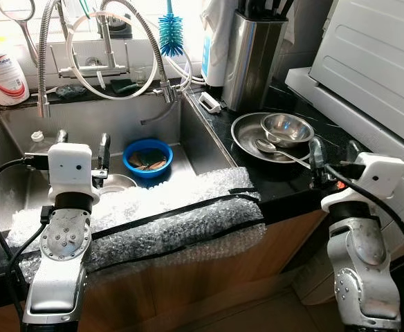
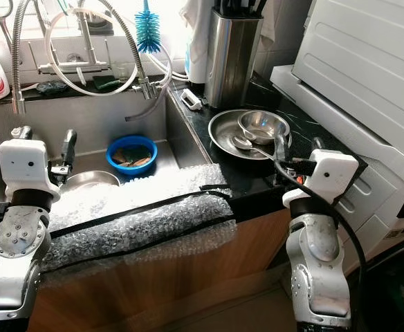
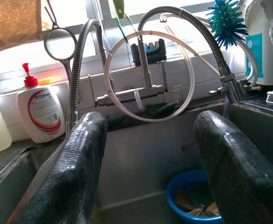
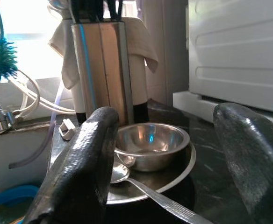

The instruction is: Kitchen organization

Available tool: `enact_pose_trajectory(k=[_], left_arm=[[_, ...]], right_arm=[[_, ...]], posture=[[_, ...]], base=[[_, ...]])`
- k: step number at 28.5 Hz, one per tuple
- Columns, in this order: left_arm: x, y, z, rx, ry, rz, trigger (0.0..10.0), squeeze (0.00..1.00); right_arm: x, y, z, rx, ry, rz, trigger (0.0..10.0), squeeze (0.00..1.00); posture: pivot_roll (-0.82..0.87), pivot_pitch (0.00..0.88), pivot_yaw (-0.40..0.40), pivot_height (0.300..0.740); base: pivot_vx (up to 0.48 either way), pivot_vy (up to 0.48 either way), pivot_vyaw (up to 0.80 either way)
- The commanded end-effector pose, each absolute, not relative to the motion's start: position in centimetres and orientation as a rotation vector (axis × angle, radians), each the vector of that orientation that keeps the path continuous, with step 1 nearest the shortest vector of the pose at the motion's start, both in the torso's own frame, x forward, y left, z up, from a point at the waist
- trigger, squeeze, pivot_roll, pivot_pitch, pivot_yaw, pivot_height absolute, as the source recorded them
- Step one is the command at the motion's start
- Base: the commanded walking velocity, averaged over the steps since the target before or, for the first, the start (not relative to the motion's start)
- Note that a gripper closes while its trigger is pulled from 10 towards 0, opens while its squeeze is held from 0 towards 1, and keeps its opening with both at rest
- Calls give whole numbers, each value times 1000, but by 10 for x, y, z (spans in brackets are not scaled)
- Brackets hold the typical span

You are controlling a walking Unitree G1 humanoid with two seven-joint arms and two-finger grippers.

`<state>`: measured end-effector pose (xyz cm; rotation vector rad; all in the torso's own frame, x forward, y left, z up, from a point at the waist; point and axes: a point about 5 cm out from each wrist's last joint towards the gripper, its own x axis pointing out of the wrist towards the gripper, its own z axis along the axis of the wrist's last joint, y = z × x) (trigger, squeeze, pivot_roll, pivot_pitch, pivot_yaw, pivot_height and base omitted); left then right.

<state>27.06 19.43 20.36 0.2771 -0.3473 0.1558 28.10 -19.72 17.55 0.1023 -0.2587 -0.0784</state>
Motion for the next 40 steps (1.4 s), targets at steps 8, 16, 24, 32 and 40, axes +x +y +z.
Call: enact_pose_trajectory(k=[8,16,24,32,40], left_arm=[[274,189,201,292,-327,125,10000,0],[273,187,200,299,-324,110,10000,0],[274,184,200,290,-326,104,10000,0],[275,184,201,291,-330,107,10000,0],[277,180,201,286,-337,100,10000,0]], right_arm=[[294,-205,164,77,-123,-115,10000,0],[296,-207,159,98,-87,-133,10000,0],[298,-205,154,140,-52,-132,10000,0],[298,-207,145,158,8,-154,10000,0],[302,-205,144,164,8,-151,10000,0]], posture=[[-54,16,-65,727],[-52,20,-66,727],[-50,19,-66,727],[-45,20,-65,727],[-43,18,-64,727]], base=[[0,0,0],[0,0,0],[0,0,0],[0,0,0],[0,0,0]])
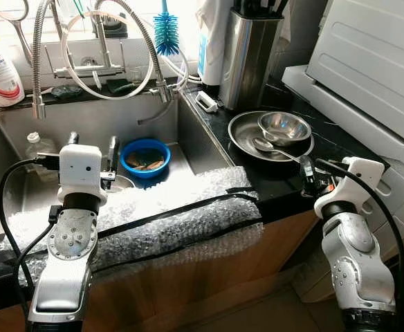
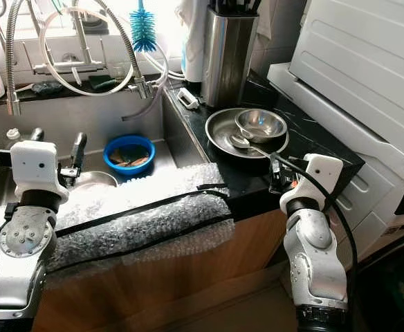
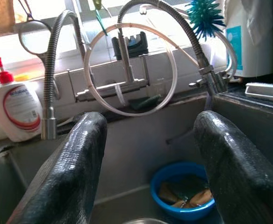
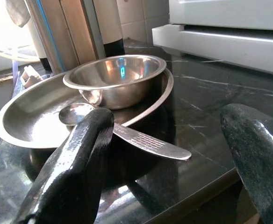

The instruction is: Kitchen organization

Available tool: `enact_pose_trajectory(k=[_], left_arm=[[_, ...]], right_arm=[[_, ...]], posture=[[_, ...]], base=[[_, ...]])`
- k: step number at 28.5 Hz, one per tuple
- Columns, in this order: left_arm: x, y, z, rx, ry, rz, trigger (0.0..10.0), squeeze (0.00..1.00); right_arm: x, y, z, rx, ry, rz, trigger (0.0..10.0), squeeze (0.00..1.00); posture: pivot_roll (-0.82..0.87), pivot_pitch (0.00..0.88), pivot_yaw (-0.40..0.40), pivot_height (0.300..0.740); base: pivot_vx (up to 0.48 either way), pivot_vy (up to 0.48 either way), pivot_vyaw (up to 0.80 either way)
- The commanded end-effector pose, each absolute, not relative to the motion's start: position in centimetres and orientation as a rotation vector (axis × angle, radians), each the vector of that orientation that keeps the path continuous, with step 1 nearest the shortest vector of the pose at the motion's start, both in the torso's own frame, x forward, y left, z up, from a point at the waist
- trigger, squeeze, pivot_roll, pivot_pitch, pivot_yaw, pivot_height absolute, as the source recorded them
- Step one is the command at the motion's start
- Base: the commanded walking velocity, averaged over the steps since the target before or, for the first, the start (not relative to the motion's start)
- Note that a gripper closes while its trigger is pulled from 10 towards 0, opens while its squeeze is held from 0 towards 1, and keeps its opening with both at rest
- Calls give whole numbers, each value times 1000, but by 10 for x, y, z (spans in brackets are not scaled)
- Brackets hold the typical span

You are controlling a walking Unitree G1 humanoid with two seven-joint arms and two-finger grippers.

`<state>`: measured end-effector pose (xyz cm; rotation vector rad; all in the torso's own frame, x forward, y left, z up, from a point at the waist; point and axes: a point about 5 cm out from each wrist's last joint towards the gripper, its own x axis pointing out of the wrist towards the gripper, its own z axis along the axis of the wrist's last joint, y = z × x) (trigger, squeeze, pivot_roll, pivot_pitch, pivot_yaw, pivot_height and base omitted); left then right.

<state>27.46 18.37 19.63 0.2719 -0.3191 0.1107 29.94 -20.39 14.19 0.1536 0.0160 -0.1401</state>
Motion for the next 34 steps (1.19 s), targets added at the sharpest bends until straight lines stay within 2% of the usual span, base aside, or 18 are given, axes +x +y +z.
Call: enact_pose_trajectory(k=[1,6,9,17,25,34], left_arm=[[277,179,201,288,-338,97,10000,0],[277,177,199,290,-334,88,10000,0],[276,176,200,293,-340,85,10000,0],[277,175,200,292,-344,84,10000,0],[278,174,199,299,-340,69,10000,0],[278,172,199,305,-339,58,10000,0]], right_arm=[[302,-205,144,165,10,-150,10000,0],[304,-199,139,203,31,-120,10000,0],[303,-198,139,296,11,-119,10000,0],[305,-195,138,340,17,-104,10000,0],[304,-197,131,449,30,-151,10000,0],[305,-196,139,509,-41,-134,10000,0]], posture=[[-40,17,-63,727],[-39,16,-63,727],[-36,12,-63,727],[-39,8,-64,727],[-38,10,-64,727],[-36,14,-64,727]], base=[[0,0,0],[0,0,0],[0,0,0],[0,0,0],[0,0,0],[0,0,0]])
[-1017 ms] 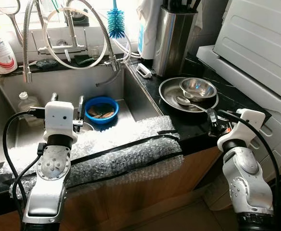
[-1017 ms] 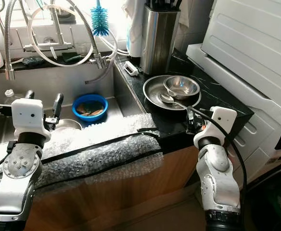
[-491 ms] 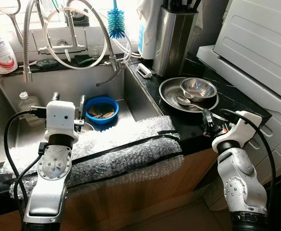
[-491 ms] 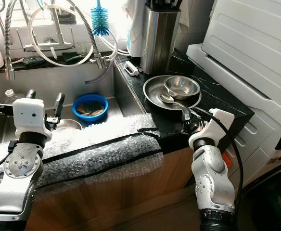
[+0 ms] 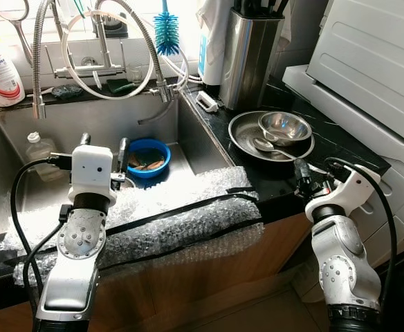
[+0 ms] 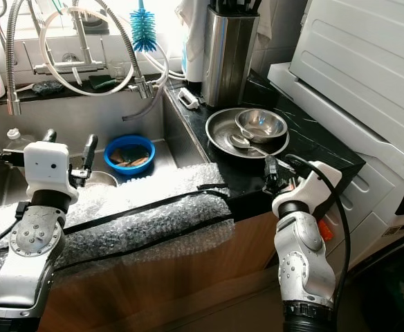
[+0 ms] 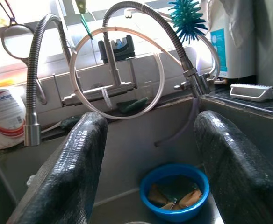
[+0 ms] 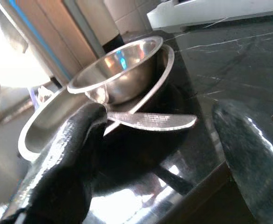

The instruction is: Kitchen organization

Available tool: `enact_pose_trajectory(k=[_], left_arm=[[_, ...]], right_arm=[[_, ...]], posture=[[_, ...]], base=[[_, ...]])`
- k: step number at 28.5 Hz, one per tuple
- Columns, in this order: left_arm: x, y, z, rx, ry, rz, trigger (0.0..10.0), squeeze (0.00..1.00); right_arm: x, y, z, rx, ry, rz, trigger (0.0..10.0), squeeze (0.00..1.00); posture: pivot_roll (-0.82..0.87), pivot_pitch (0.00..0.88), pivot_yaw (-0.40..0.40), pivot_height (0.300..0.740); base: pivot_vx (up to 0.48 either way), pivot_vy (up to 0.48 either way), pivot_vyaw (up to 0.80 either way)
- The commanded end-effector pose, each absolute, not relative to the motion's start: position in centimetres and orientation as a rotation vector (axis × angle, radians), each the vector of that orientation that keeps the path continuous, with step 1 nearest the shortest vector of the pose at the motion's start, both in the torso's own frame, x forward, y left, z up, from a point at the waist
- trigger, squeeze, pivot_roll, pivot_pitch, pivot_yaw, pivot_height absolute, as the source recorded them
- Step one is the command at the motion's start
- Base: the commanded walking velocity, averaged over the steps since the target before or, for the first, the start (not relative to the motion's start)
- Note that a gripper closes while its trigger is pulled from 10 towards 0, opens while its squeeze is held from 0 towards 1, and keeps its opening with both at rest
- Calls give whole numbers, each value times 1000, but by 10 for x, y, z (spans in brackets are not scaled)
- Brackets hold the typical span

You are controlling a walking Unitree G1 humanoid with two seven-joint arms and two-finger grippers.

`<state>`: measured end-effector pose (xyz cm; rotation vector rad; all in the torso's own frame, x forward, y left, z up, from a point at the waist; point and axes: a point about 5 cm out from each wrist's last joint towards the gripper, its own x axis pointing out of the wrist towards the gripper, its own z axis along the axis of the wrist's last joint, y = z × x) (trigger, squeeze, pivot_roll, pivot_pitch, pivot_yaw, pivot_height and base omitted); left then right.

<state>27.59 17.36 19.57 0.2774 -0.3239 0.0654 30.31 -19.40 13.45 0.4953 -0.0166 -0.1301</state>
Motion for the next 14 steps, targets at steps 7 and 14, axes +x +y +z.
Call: enact_pose_trajectory(k=[7,14], left_arm=[[278,171,198,313,-337,49,10000,0],[278,170,198,326,-339,40,10000,0]], right_arm=[[306,-196,134,555,-28,-159,4000,0],[308,-195,128,564,-1,-161,10000,0]], posture=[[-33,17,-62,727],[-34,15,-61,727]], base=[[0,0,0],[0,0,0]])
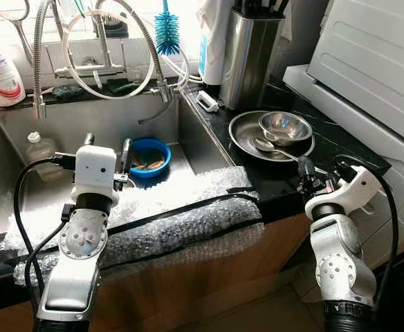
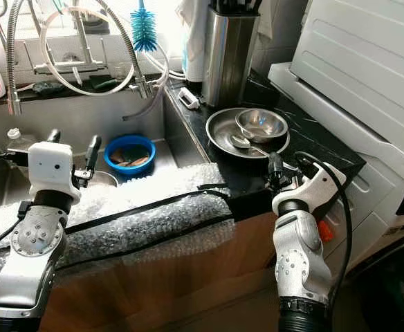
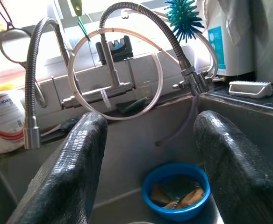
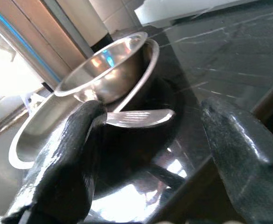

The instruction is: Kitchen organization

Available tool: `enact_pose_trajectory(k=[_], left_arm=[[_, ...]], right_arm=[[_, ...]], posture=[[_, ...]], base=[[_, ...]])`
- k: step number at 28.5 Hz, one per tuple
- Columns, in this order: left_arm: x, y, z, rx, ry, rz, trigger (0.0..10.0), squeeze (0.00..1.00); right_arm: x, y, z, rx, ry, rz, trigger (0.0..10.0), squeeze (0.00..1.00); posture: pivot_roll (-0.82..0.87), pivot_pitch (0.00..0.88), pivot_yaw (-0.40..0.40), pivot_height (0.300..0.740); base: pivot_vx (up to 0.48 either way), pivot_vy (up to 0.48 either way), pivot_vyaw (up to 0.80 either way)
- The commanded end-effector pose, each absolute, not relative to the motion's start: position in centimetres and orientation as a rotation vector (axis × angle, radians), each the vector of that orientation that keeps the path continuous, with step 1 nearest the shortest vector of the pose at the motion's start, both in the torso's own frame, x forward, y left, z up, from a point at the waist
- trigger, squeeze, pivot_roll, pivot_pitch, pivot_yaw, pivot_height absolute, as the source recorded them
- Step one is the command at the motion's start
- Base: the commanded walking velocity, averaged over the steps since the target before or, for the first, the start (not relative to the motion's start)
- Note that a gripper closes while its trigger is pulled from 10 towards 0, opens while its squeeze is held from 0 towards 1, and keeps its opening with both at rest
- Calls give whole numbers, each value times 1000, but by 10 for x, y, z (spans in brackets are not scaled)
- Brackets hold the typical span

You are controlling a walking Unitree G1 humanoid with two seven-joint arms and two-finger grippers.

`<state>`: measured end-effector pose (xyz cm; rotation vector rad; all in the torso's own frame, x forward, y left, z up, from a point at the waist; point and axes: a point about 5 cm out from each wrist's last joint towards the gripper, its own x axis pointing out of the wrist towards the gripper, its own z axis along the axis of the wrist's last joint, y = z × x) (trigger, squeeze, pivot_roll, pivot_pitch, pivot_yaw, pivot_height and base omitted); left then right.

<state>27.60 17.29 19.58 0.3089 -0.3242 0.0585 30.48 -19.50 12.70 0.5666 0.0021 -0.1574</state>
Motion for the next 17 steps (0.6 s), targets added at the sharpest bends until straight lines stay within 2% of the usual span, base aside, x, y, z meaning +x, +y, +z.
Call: enact_pose_trajectory(k=[1,17], left_arm=[[278,170,198,327,-339,40,10000,0],[278,168,200,361,-356,26,10000,0]], right_arm=[[308,-195,127,567,3,-163,10000,0],[314,-186,137,590,-58,-112,10000,0]], posture=[[-34,15,-61,727],[-33,0,-57,727]], base=[[0,0,0],[0,0,0]])
